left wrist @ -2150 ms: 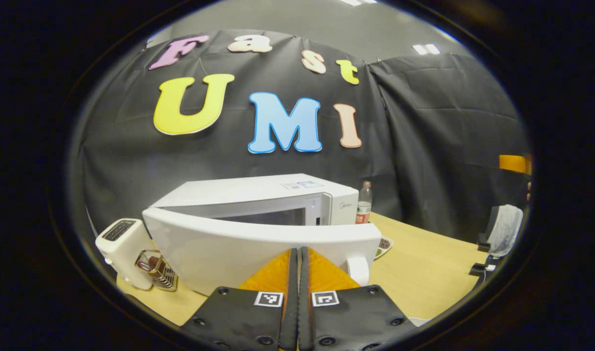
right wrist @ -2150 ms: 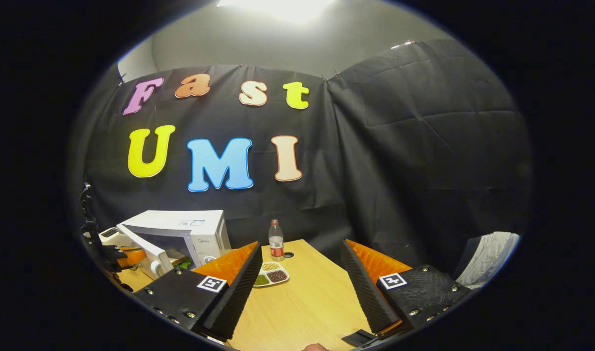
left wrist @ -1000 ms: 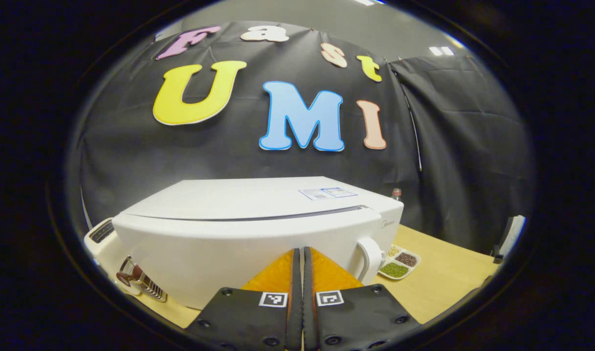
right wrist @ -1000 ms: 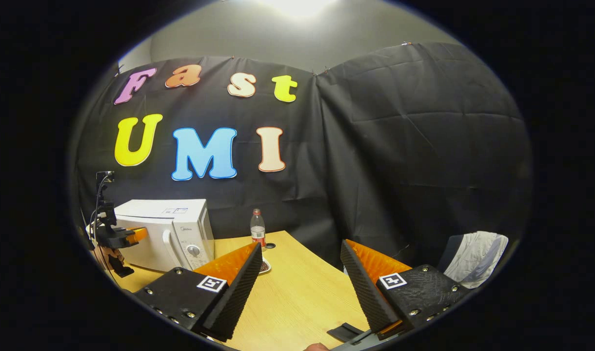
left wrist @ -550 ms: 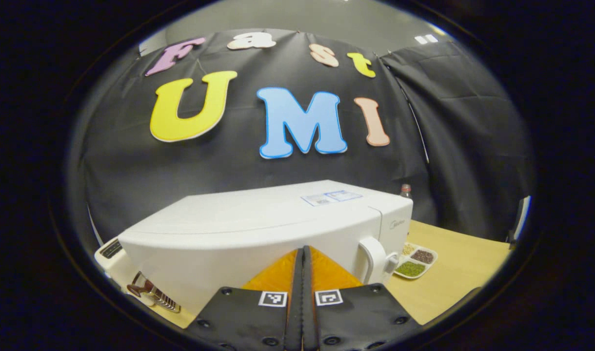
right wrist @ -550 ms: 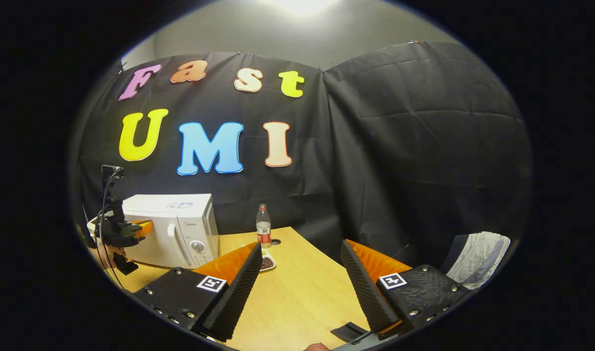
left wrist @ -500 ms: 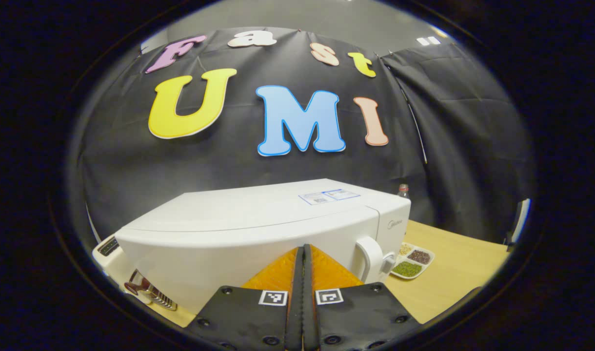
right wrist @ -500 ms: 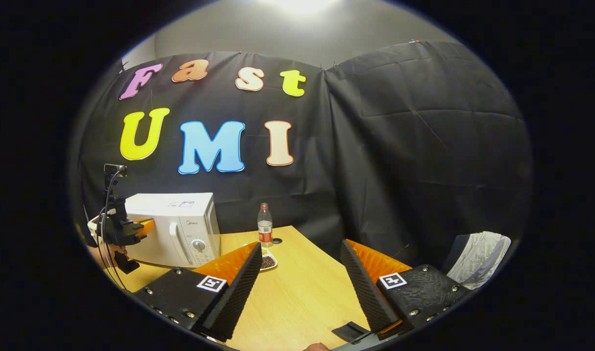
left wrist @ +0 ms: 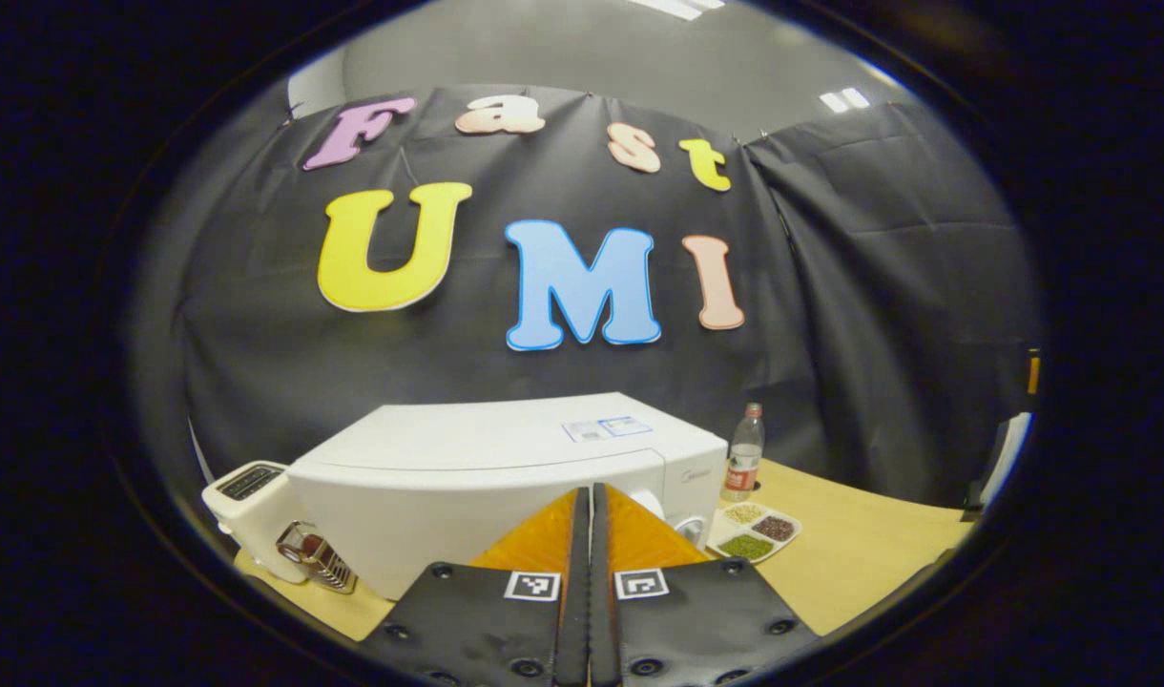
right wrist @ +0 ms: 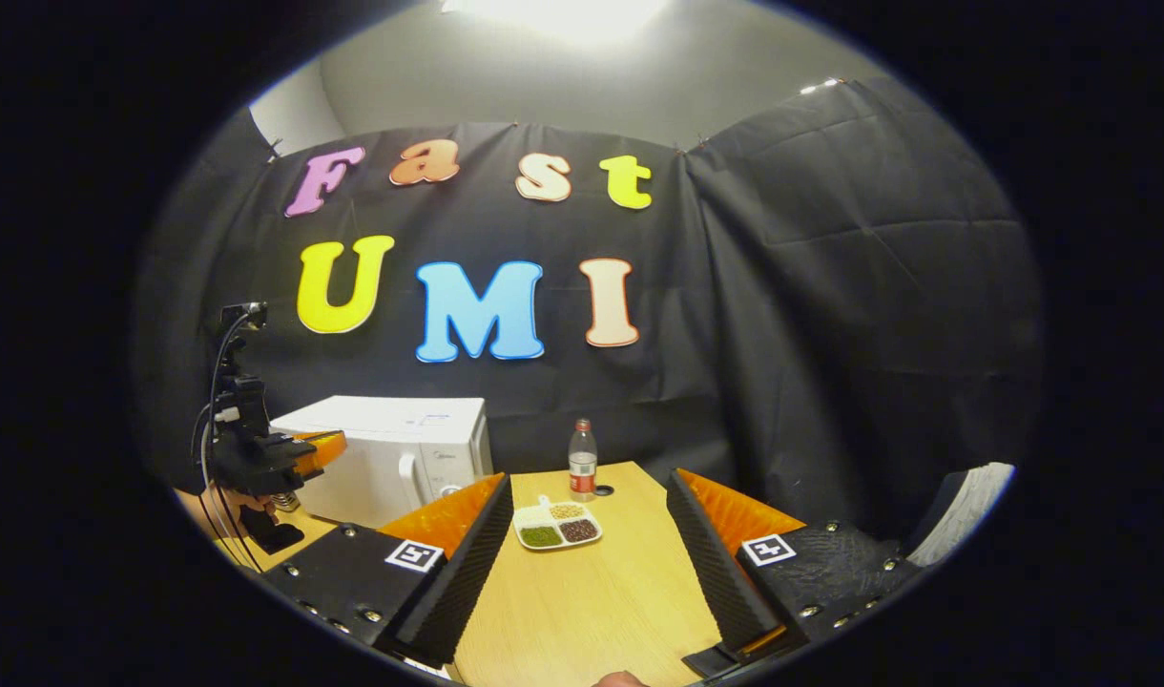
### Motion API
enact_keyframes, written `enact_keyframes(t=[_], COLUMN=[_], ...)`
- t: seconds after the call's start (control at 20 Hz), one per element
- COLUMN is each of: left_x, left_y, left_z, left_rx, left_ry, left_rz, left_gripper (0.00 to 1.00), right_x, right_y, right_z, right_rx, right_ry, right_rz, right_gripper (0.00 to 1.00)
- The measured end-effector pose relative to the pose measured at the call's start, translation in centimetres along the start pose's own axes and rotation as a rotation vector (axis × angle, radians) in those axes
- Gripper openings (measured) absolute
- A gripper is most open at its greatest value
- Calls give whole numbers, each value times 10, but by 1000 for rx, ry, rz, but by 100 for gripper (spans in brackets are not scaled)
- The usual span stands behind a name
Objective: Open the microwave oven with the left hand, put the food in, and close the microwave oven.
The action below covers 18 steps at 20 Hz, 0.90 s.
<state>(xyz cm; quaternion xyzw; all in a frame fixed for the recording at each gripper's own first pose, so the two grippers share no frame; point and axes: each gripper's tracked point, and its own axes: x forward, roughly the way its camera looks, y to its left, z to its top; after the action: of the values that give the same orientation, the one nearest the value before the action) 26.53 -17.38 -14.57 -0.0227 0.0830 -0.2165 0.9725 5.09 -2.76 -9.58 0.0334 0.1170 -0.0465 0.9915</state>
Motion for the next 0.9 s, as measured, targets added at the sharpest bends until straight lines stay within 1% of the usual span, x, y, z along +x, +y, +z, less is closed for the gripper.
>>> enact_keyframes(t=[0.1,0.15,0.25,0.3,0.35,0.4,0.45,0.5,0.55,0.65,0.8,0.85,0.9], left_x=[-33,-50,-83,-98,-115,-130,-144,-158,-173,-199,-235,-247,-260], left_y=[-10,-15,-23,-27,-30,-33,-34,-35,-37,-37,-27,-23,-16], left_z=[14,21,34,40,44,48,52,57,60,69,79,83,87], left_rx=[6,3,-17,-26,-31,-33,-30,-26,-22,-16,-3,7,18], left_ry=[-20,-27,-41,-48,-57,-61,-65,-67,-70,-75,-86,-95,-103], left_rz=[29,45,74,90,109,123,140,150,156,166,198,213,232], left_gripper=[7,10,10,7,10,7,10,7,7,7,7,12,20], right_x=[-3,-6,-12,-15,-19,-23,-28,-31,-34,-40,-46,-49,-52], right_y=[2,3,3,2,1,2,4,6,7,13,31,37,42], right_z=[3,4,4,5,5,7,7,9,9,12,15,17,20], right_rx=[3,10,20,21,31,45,57,61,58,56,70,64,52], right_ry=[-22,-29,-33,-34,-32,-33,-34,-38,-40,-56,-68,-73,-82], right_rz=[57,86,137,152,165,180,197,210,219,231,258,267,274], right_gripper=[98,98,98,98,98,98,98,98,98,98,98,98,98])
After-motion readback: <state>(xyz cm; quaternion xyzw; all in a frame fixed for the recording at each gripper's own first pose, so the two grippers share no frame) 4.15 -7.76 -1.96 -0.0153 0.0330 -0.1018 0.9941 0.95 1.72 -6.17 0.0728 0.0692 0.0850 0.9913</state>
